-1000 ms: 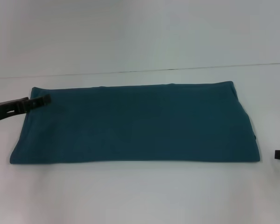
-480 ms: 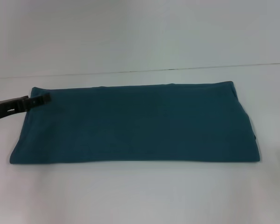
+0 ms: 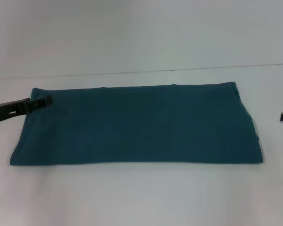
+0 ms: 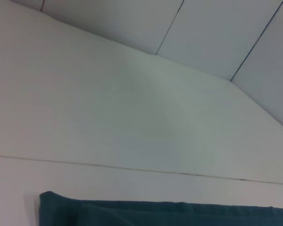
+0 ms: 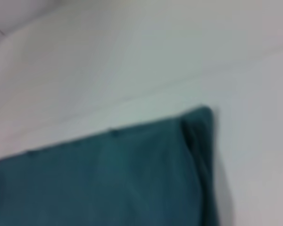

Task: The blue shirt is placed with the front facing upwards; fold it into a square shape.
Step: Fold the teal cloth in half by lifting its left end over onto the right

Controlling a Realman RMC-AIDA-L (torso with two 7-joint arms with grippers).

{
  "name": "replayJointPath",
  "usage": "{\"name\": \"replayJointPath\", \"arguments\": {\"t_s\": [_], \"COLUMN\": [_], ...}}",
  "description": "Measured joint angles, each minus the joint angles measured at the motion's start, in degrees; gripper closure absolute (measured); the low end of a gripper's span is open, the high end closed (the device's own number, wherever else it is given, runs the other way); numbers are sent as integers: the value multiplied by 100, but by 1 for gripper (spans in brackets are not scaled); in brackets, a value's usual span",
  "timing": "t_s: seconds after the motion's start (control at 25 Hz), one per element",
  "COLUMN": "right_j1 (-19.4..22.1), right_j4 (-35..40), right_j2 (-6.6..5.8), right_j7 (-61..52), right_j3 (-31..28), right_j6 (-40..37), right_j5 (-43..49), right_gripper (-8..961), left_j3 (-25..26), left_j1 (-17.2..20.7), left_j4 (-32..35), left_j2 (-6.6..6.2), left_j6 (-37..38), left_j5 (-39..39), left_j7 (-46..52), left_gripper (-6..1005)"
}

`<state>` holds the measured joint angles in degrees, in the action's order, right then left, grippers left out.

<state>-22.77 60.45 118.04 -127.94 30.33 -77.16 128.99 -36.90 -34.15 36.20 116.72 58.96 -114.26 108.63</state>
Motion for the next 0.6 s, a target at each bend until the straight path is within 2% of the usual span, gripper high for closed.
{"name": "replayJointPath", "arguments": {"t_s": [0.28, 0.6], "right_j1": [-54, -258], "right_j4": [-364, -1172], "right_j2": [89, 116], "right_j7": [1570, 3944], "right_j3": [-16, -13], "right_j6": [403, 778], "right_j5": [-1195, -1891], "right_gripper": [724, 572], "left_j3": [-1, -84], "left_j1": [-52, -70], "left_j4": [1, -10], "left_j2": [2, 31], "left_j6": [0, -128], "left_j5": [0, 0], "left_j7": [-8, -43], "left_gripper": [168, 167]}}
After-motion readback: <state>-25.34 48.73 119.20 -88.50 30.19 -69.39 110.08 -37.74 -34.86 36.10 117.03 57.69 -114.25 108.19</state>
